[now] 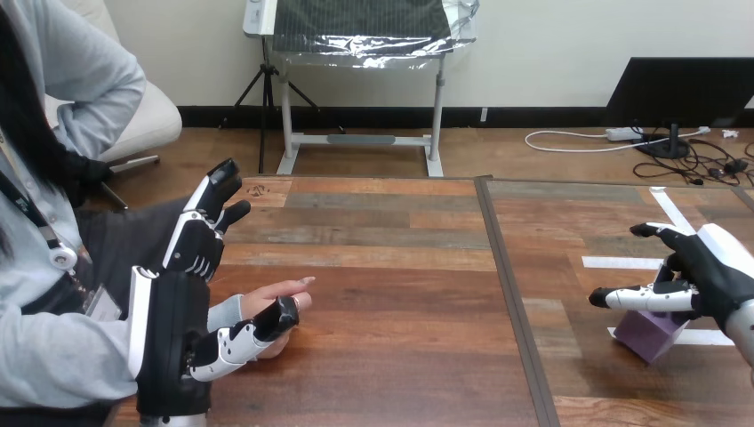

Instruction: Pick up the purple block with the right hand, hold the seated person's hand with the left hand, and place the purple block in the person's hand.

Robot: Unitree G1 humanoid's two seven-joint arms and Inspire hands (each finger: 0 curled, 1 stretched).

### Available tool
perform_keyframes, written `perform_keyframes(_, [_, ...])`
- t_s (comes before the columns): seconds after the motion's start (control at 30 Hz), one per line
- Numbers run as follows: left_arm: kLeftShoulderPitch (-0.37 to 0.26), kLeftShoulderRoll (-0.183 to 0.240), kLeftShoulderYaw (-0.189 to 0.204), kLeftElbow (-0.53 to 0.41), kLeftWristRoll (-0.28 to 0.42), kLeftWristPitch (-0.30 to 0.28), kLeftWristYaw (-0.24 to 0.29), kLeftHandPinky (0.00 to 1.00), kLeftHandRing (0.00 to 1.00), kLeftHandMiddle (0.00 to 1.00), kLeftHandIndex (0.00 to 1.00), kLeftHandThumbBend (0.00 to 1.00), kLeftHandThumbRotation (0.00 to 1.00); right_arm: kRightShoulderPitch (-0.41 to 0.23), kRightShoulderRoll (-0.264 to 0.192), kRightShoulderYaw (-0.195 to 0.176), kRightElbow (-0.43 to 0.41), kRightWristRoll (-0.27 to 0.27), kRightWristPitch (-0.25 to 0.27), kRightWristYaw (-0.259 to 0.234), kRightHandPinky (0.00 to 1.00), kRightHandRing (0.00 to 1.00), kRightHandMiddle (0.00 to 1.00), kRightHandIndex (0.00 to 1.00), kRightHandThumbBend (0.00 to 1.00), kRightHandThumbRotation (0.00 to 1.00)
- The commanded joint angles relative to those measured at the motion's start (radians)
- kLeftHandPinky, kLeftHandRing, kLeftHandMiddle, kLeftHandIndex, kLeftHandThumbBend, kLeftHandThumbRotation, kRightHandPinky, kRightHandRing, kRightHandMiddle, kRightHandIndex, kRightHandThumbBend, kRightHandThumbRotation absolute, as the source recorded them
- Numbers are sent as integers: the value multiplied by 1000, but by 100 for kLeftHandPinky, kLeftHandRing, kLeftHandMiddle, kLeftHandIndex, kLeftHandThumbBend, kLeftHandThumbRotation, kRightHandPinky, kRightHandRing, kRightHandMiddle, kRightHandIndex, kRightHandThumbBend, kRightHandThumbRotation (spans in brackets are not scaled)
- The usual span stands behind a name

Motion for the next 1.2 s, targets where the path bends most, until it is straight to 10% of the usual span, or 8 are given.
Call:
perform_keyframes(0.0, [-58, 0, -2, -14, 0, -12, -6, 84, 92, 92, 89, 100, 62, -11, -25, -23, -83, 23, 22, 22, 16, 15, 24, 88, 100, 39])
perform_keyframes(1.17, [-66, -3, 5, 4, 4, -20, -3, 85, 91, 92, 89, 100, 62, 135, -32, -67, -310, 33, 155, 77, 14, 12, 21, 89, 100, 36])
